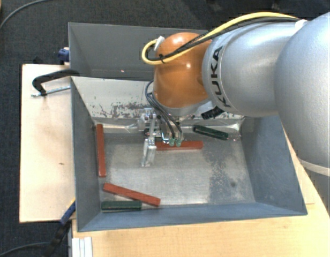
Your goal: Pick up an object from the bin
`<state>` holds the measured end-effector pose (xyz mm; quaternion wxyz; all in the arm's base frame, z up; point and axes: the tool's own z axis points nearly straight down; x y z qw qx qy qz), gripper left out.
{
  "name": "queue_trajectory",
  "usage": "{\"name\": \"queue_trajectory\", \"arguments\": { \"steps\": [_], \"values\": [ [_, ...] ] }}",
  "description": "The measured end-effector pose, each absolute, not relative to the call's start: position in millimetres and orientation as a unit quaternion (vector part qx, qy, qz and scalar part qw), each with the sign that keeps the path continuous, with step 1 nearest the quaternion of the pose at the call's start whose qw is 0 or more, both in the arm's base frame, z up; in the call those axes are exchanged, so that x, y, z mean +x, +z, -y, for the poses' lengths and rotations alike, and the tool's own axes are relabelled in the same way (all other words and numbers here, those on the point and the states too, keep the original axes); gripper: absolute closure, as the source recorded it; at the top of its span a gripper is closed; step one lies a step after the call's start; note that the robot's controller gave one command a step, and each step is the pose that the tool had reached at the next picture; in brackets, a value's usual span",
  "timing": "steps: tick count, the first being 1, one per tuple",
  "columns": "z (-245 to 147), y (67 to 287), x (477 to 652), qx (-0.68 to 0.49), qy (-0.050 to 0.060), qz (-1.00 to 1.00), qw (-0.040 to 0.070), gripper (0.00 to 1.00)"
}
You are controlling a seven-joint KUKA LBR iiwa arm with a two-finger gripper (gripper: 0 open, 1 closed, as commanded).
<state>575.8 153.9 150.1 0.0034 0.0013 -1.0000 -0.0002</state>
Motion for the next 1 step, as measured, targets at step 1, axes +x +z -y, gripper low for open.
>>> {"name": "queue_trajectory", "arguments": {
  "steps": [1],
  "values": [
    [-182.4,151.0,552.5,0.164,-0.001,0.987,0.0,0.0]
  ]
}}
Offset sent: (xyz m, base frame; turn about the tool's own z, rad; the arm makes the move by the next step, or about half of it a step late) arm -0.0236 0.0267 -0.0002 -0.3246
